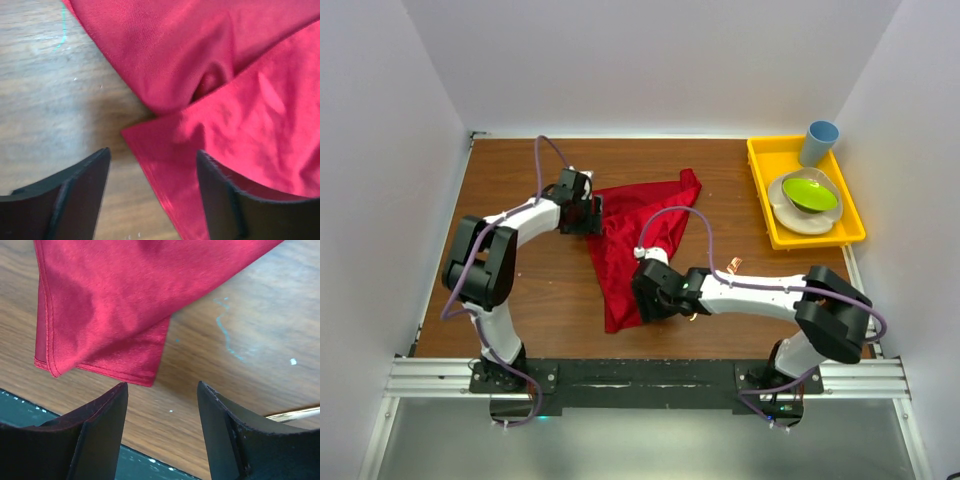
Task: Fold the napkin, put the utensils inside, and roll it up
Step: Flatten the napkin out
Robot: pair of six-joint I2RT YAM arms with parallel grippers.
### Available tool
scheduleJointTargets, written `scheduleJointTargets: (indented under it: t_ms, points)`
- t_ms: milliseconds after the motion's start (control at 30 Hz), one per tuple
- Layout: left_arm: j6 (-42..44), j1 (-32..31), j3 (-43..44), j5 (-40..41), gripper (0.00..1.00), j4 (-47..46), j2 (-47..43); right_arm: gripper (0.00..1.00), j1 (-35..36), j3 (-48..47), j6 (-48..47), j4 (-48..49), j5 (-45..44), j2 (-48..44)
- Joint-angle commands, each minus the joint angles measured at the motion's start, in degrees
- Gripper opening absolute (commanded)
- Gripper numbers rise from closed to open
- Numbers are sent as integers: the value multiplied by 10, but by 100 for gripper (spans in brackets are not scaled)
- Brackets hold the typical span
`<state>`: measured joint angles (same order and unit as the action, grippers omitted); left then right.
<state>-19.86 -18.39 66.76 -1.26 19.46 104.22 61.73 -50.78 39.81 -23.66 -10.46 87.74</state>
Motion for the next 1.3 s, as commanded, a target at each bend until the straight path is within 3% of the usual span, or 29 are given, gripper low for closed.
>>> scheduleJointTargets:
  t_ms: [0, 200, 433, 500, 533, 600, 667, 767, 1067, 1133, 1167, 1200, 1267]
  points:
    - [10, 1, 18, 4, 66, -14, 21, 60, 35, -26, 49, 9, -64, 30]
    - [2, 1, 7, 9, 49, -8, 12, 58, 56, -39, 71, 13, -96, 84]
    - [3, 2, 13, -1, 28, -2, 2, 43, 59, -27, 92, 23, -117, 97]
    - [2, 2, 16, -1, 13, -1, 1, 38, 59, -26, 95, 18, -126, 90]
    - [0, 2, 21, 0, 10, 0, 0, 37, 59, -26, 95, 16, -128, 88]
    - [-1, 2, 29, 1, 0, 8, -3, 24, 59, -27, 90, 10, -128, 84]
    - [-3, 2, 39, 3, 0, 17, -15, 11, 59, -31, 86, 5, -132, 76]
    - [-8, 3, 44, 6, 0, 26, -39, 0, 59, -34, 80, 5, -130, 69]
    - [-9, 13, 17, 11, 0, 19, -123, 0, 59, -35, 70, -30, -150, 20]
    - [11, 20, 28, -11, 34, 27, -102, 0, 59, -41, 65, -43, -146, 16]
    - [23, 20, 44, -17, 46, 31, -78, 2, 59, -46, 61, -46, -140, 14]
    - [37, 20, 52, -34, 56, 29, -64, 11, 59, -51, 58, -48, -135, 10]
    - [78, 20, 91, -41, 61, 52, -18, 20, 58, -50, 50, -45, -119, -5]
